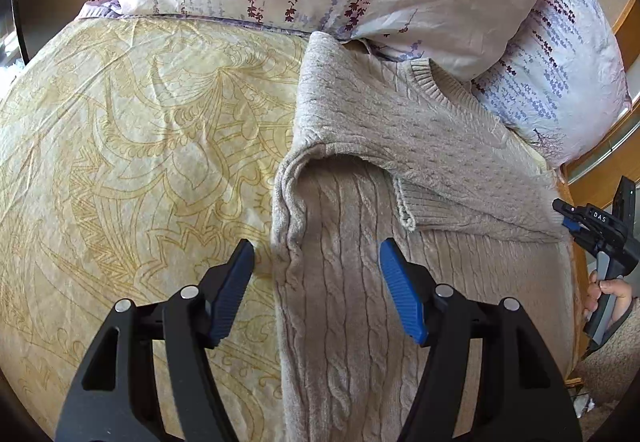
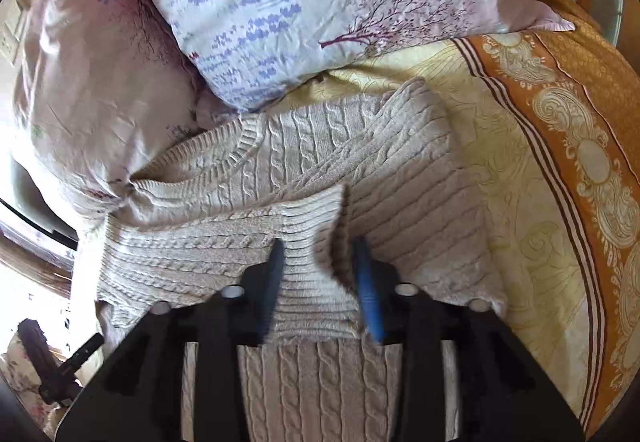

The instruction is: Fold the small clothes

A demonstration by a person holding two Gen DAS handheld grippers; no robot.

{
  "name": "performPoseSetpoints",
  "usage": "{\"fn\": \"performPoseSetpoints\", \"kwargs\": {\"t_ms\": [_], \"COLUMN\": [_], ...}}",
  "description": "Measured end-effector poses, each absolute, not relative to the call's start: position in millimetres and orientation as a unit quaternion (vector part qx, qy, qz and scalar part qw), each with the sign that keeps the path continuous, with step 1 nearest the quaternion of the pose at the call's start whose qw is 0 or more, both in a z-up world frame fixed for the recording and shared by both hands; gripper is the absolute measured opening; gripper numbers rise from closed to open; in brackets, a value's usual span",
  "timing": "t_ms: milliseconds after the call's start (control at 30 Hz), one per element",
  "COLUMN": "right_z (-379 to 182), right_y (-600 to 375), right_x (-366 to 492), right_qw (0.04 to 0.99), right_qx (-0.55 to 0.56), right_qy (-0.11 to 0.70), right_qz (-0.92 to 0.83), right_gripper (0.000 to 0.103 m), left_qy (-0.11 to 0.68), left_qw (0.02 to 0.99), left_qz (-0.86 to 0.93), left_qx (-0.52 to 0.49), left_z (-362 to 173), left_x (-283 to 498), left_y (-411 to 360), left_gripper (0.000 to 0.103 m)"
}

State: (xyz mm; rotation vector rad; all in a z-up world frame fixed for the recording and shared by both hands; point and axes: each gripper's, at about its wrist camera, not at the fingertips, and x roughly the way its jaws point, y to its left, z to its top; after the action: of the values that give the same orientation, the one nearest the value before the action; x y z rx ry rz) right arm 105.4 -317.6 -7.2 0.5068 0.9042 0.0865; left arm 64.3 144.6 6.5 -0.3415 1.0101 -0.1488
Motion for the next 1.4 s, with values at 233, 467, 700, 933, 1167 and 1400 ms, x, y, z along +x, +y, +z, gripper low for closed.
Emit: {"fn": "performPoseSetpoints", "kwargs": {"t_ms": [233, 467, 700, 933, 1167, 1400], "right_z": [-8.6, -45.0, -62.5, -63.5, -65.2, -71.1], "right_y": [-393.1, -419.1, -400.8, -371.4, -348.4, -340.5], "right_x": [47.6, 5.7, -31.1, -53.6, -70.1, -83.9], "right_qw": [0.848, 0.798, 0.755, 0.733, 0.718, 0.712], "right_qx": [0.331, 0.401, 0.441, 0.416, 0.386, 0.366], "right_qy": [0.413, 0.444, 0.454, 0.479, 0.507, 0.522], "right_qz": [0.032, 0.08, 0.172, 0.244, 0.279, 0.293], "right_gripper": [0.066, 0.057, 0.052, 0.046, 0.033, 0.018], "left_qy": [0.484, 0.497, 0.505, 0.518, 0.552, 0.571], "left_qw": [0.836, 0.796, 0.762, 0.739, 0.735, 0.726], "left_qz": [-0.132, -0.183, -0.223, -0.252, -0.26, -0.276], "left_qx": [-0.225, -0.292, -0.339, -0.351, -0.296, -0.267], "left_z": [2.8, -5.3, -13.1, -18.3, -17.9, -19.3], "left_x": [41.9, 21.6, -10.2, -37.2, -46.9, -52.6], "left_y": [155.0, 161.5, 155.0, 141.9, 128.3, 120.9], "left_gripper": [0.063, 0.058, 0.056, 0.052, 0.027, 0.021]}}
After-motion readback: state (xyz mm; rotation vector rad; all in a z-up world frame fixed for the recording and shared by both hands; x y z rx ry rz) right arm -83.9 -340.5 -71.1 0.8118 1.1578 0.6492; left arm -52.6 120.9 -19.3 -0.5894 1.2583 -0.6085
